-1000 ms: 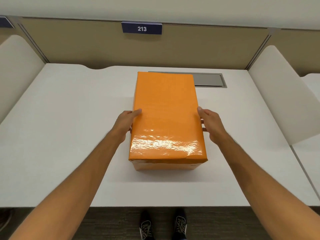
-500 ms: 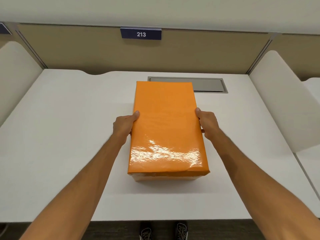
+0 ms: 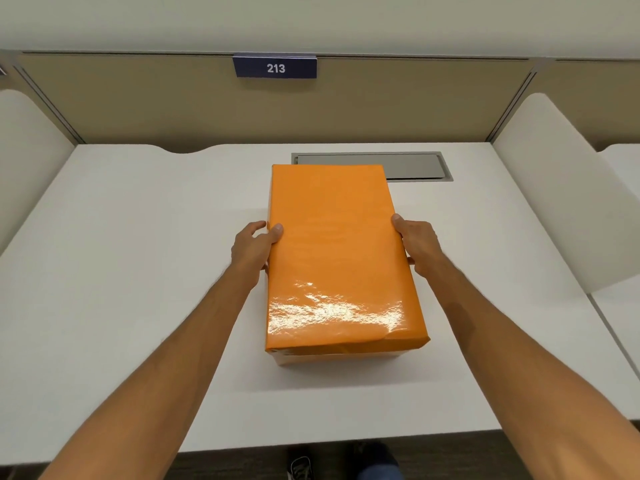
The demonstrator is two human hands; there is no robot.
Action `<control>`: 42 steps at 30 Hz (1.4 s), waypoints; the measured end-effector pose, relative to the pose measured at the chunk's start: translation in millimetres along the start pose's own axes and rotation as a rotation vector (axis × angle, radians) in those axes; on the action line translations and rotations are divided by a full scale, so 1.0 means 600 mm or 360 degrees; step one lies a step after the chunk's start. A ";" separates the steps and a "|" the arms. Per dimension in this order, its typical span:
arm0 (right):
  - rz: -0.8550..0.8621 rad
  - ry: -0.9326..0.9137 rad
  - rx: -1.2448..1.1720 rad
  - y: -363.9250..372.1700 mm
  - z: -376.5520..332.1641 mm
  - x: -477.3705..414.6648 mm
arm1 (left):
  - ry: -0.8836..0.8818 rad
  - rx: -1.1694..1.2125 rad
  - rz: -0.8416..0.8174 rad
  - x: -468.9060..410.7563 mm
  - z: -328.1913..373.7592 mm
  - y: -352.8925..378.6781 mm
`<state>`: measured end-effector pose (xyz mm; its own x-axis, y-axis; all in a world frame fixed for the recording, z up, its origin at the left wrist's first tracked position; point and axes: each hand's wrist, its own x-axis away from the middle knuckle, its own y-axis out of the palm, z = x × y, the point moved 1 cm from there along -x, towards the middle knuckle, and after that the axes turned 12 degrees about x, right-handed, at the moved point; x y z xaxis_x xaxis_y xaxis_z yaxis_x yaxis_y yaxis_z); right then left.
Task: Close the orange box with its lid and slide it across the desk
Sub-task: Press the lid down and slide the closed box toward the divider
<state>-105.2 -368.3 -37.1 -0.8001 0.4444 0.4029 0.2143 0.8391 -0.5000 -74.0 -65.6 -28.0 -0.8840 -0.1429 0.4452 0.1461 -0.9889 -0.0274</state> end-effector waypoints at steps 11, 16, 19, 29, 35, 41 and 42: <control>-0.0028 -0.0200 0.0093 -0.024 -0.027 -0.061 | -0.0095 -0.0010 0.0047 -0.054 0.064 0.026; -0.0037 -0.0617 0.0355 -0.023 -0.071 -0.106 | -0.0097 -0.0033 0.0069 -0.100 0.097 0.054; -0.0011 -0.0860 0.0610 -0.010 -0.090 -0.131 | -0.0132 -0.0035 0.0109 -0.125 0.102 0.069; 0.0141 -0.0854 0.0594 0.010 -0.080 -0.161 | -0.0103 0.0043 0.0264 -0.160 0.080 0.069; 0.0161 -0.0829 0.0584 0.013 -0.075 -0.172 | -0.0125 0.0093 0.0228 -0.168 0.077 0.062; 0.0124 -0.0841 0.0582 0.014 -0.074 -0.166 | -0.0095 0.0071 0.0210 -0.161 0.077 0.067; 0.0102 -0.0843 0.0572 0.012 -0.075 -0.164 | -0.0081 0.0047 0.0170 -0.160 0.078 0.065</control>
<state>0.1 -392.0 -45.9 -0.9799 0.1980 -0.0233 0.1431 0.6176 -0.7733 37.2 -88.7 -29.8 -0.8389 -0.2445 0.4862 0.2521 -0.9664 -0.0510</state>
